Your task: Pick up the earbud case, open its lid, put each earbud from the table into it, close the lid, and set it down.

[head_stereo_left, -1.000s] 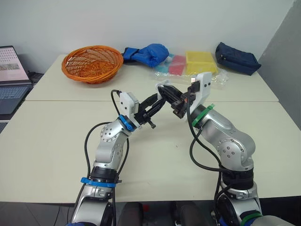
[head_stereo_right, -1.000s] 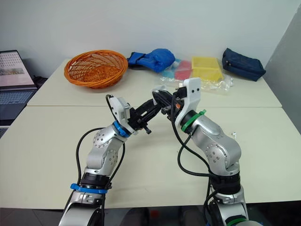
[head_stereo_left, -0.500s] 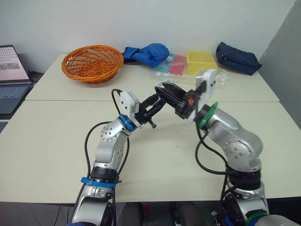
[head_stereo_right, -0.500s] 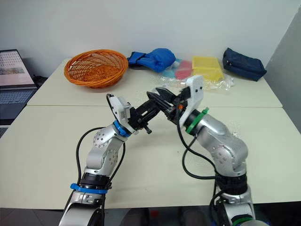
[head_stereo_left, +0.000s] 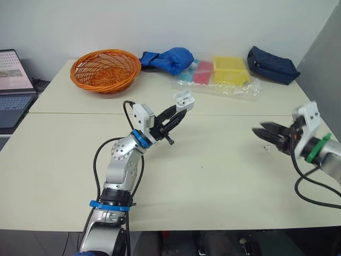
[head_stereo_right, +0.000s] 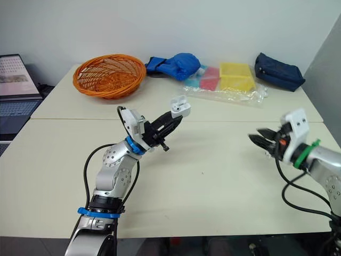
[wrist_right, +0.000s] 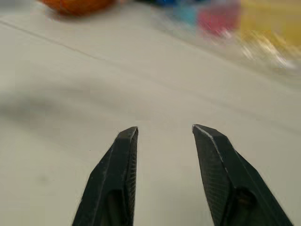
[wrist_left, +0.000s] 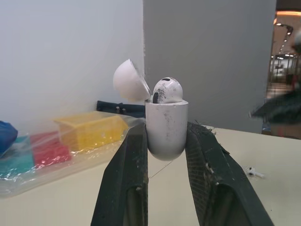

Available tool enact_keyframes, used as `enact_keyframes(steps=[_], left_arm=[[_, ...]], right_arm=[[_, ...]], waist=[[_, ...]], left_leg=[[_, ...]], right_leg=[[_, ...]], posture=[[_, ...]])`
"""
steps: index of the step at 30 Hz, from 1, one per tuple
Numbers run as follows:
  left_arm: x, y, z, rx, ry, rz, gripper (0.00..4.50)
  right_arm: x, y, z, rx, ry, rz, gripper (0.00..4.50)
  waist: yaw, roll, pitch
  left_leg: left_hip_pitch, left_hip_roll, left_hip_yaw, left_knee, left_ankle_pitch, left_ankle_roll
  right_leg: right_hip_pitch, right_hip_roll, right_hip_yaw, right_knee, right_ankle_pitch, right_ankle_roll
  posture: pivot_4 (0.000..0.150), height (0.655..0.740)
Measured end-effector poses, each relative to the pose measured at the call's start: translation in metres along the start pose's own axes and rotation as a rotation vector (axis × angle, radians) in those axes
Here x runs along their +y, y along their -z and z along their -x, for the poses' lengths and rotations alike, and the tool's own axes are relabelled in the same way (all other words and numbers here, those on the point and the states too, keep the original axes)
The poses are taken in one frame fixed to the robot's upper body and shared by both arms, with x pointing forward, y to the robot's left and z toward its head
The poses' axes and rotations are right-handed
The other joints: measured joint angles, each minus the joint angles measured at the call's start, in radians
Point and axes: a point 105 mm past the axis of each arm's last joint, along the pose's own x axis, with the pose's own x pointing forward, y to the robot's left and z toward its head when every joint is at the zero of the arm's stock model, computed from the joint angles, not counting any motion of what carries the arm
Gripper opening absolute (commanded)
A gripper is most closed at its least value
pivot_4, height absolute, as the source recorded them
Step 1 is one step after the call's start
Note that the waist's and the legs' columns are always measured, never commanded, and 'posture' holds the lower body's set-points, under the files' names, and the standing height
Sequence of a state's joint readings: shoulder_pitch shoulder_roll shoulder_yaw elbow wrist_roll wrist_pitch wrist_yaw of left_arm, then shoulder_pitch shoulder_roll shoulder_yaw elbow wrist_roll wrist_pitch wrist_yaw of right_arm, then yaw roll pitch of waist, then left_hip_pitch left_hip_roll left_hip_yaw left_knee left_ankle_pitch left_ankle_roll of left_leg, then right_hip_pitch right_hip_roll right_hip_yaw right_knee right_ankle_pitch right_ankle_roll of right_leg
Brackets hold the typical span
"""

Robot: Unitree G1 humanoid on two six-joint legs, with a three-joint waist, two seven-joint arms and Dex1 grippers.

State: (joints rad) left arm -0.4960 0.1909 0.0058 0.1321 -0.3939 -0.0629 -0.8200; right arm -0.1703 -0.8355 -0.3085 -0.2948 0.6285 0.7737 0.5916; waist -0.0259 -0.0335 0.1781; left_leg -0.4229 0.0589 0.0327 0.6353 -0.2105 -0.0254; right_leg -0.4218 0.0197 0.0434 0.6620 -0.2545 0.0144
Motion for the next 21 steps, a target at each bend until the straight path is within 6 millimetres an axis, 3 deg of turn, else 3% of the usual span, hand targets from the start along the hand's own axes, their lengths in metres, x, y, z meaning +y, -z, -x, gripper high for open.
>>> enact_keyframes(steps=[3, 8, 16, 21], left_arm=[[-0.001, 0.001, 0.0, -0.001, 0.002, 0.004, 0.76], [-0.001, 0.001, 0.001, 0.001, 0.001, 0.004, 0.76], [-0.001, 0.001, 0.002, 0.005, 0.003, -0.001, 0.76], [0.0, 0.001, 0.002, 0.007, 0.005, -0.003, 0.76]], right_arm=[[-0.029, 0.035, 0.009, 0.145, 0.162, 0.036, 3.62], [-0.042, 0.053, 0.001, 0.129, 0.291, -0.054, 3.62], [-0.033, 0.056, -0.028, 0.042, 0.374, -0.144, 3.62], [-0.035, 0.066, -0.033, 0.069, 0.429, -0.138, 3.62]], waist=[[-0.006, 0.0, 0.0], [-0.009, 0.0, 0.0], [-0.005, 0.0, 0.0], [-0.003, 0.0, 0.0]], left_leg=[[0.002, 0.001, 0.001, 0.0, 0.0, 0.0], [0.006, 0.002, 0.0, 0.0, 0.0, 0.0], [0.004, 0.002, 0.001, 0.0, 0.0, 0.0], [0.003, 0.002, 0.001, 0.0, 0.0, 0.0]], right_leg=[[0.0, 0.0, 0.001, 0.001, 0.0, 0.001], [0.002, 0.003, 0.001, 0.003, 0.002, -0.001], [0.001, 0.003, 0.001, 0.001, 0.002, 0.0], [0.001, 0.002, 0.001, 0.001, 0.002, 0.0]], posture=[[0.15, 0.74], [0.15, 0.74], [0.15, 0.74], [0.15, 0.74]])
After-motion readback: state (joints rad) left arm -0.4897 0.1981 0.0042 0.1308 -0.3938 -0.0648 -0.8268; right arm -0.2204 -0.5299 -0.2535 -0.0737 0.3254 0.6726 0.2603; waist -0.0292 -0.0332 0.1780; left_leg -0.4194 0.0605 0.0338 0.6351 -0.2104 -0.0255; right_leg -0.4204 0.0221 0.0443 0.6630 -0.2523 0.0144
